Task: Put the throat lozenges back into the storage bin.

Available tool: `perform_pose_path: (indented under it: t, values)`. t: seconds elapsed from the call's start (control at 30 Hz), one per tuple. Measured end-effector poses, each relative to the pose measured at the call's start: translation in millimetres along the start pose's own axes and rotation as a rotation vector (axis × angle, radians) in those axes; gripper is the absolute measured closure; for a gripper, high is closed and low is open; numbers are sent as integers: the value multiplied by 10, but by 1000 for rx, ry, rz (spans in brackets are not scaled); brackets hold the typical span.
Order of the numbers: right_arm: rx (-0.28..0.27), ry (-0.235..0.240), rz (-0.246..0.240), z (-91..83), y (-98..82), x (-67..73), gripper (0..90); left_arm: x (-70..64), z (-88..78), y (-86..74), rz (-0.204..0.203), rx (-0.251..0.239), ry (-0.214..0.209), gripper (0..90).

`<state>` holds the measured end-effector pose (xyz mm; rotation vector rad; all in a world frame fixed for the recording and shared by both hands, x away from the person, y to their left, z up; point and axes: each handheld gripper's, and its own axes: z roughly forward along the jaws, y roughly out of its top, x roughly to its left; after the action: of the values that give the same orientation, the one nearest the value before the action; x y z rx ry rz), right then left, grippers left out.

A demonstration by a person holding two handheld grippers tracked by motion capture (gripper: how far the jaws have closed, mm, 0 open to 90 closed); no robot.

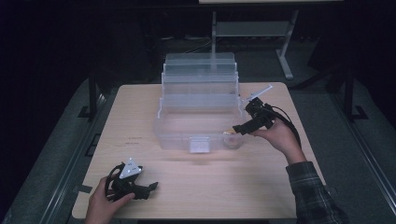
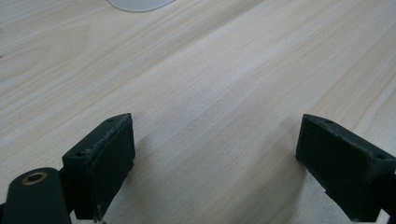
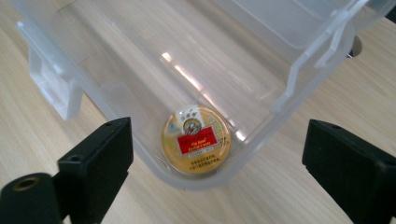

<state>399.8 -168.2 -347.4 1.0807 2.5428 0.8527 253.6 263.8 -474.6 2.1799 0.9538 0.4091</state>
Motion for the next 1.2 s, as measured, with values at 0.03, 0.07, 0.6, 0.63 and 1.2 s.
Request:
perform_pose_path:
  t: [0.03,0.07,0.6,0.63,1.2]
  values:
    - [-1,-1,3,-12,-24,-4,77,0,0,0,0,0,0,107]
    - [-1,-1,3,-12,-24,-4,77,0,0,0,0,0,0,108]
    - [-16,-17,40,-109,-419,-39,31,0,1,1,1,0,0,108]
    - [-16,-17,44,-113,-444,-37,31,0,1,1,0,0,0,107]
    - [-23,-27,93,-57,-906,-46,4,0,1,1,1,0,0,108]
